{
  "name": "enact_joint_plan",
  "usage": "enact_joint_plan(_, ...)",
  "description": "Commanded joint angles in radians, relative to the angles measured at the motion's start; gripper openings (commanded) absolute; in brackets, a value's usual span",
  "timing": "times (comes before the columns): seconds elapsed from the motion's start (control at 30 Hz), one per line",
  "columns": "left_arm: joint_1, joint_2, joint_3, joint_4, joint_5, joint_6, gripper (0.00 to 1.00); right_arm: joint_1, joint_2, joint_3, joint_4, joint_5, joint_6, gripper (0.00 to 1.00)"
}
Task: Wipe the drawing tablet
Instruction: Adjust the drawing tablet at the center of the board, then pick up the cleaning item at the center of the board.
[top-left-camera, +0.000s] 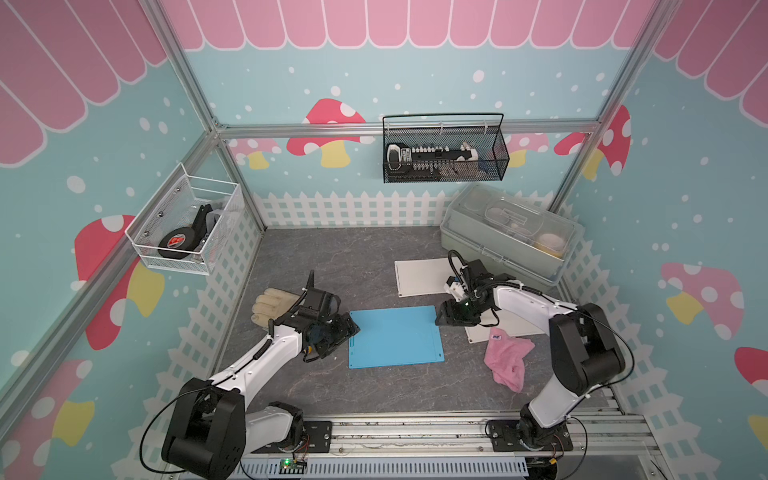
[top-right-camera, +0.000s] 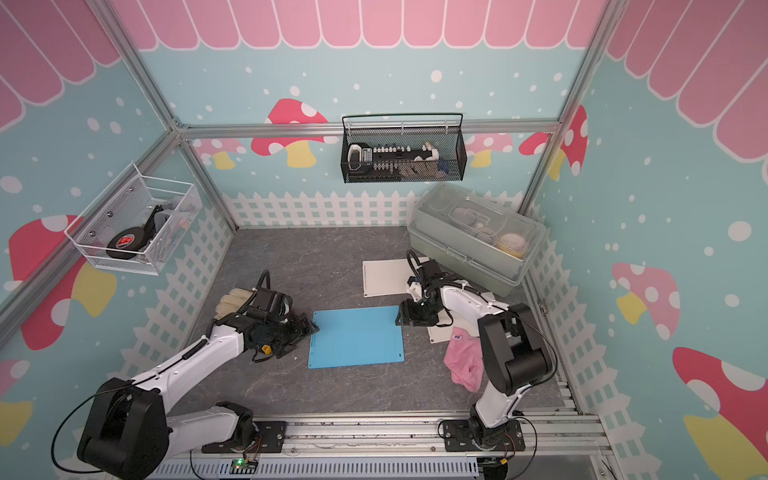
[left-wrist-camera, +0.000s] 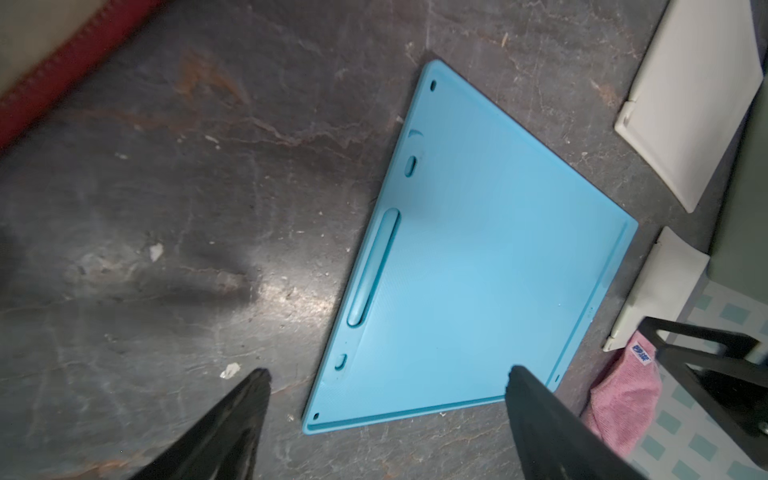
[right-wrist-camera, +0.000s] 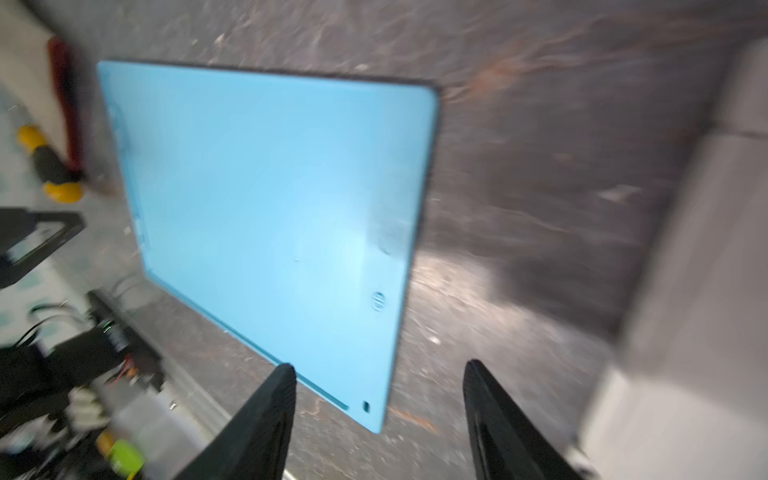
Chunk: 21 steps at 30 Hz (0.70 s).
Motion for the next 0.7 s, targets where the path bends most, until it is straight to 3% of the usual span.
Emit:
enact_joint_plan(0.0,-0.010,0.017,0.049,-0.052,-0.041,0.049,0.87,-0.004,-0.176,-0.011,-0.167,0.447,0.083,0.69)
enact_joint_plan(0.07,-0.028,0.031,0.058,-0.055,-0.047,0.050,0.87,-0.004,-0.259,-0.087,-0.174,0.565,0.199,0.68)
enact_joint_plan(0.23,-0.097,0.067,0.075,-0.043,-0.075,0.024,0.86,-0.008,-0.382,-0.284,-0.162,0.632,0.468,0.69)
enact_joint_plan(0.43,-0.119,0.078,0.079,-0.034,-0.085,0.000,0.86,-0.031,-0.376,-0.332,-0.167,0.676,0.558,0.72)
enact_joint_plan(0.53,-0.119,0.099,0.088,-0.081,-0.127,-0.022,0.84,-0.065,-0.301,-0.373,-0.113,0.629,0.579,0.72)
enact_joint_plan(0.6,-0.119,0.127,0.107,-0.125,-0.159,-0.020,0.81,-0.078,-0.239,-0.396,-0.065,0.576,0.596,0.66)
enact_joint_plan(0.67,-0.118,0.161,0.128,-0.155,-0.181,-0.006,0.77,-0.078,-0.181,-0.406,-0.009,0.524,0.599,0.50)
